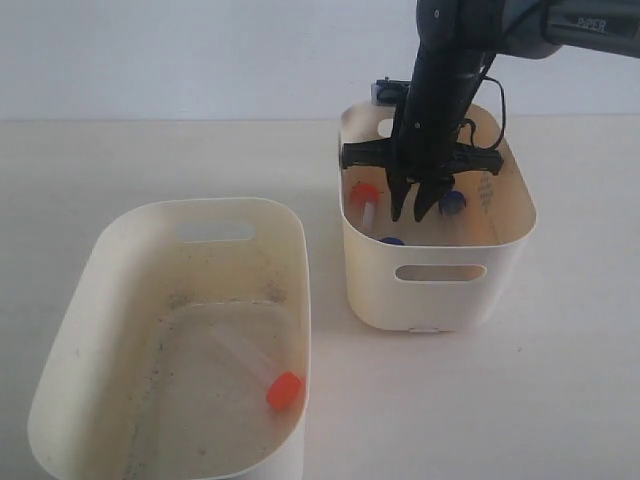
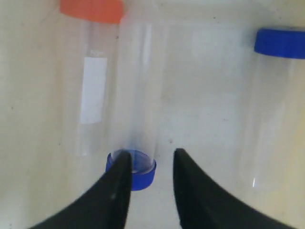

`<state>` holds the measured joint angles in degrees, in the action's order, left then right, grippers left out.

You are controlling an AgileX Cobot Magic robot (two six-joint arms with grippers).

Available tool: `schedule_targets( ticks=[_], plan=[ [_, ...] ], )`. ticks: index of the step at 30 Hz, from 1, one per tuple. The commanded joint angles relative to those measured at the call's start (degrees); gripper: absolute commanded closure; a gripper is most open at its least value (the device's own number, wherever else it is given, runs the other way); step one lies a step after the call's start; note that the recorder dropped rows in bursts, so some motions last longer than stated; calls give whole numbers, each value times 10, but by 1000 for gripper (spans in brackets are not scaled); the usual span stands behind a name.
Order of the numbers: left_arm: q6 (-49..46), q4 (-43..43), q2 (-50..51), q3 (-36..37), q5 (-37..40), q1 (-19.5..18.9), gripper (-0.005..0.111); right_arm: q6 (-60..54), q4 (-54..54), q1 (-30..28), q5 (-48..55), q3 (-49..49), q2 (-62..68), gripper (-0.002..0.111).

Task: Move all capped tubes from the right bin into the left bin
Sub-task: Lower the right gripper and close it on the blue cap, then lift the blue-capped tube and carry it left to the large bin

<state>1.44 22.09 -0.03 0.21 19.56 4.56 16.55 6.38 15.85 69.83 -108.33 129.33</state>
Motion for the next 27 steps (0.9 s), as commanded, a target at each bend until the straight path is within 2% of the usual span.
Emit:
schedule_targets(
  ticks=[1, 17, 19, 22, 24, 27],
  plan=[
    [5, -2, 0, -2, -3, 3, 102, -4, -2, -3, 1, -3, -6, 53],
    [5, -2, 0, -2, -3, 3, 102, 15, 11, -3, 1, -3, 46, 52],
    [5, -2, 0, -2, -3, 3, 102, 15, 9, -3, 1, -3, 46, 65],
    [5, -2, 0, -2, -3, 3, 102, 12, 9, -3, 1, -3, 46, 96],
    [5, -2, 0, -2, -3, 3, 102, 2, 9, -3, 1, -3, 46, 108],
    [5, -2, 0, -2, -3, 3, 102, -7, 7, -3, 1, -3, 44, 108]
  ],
)
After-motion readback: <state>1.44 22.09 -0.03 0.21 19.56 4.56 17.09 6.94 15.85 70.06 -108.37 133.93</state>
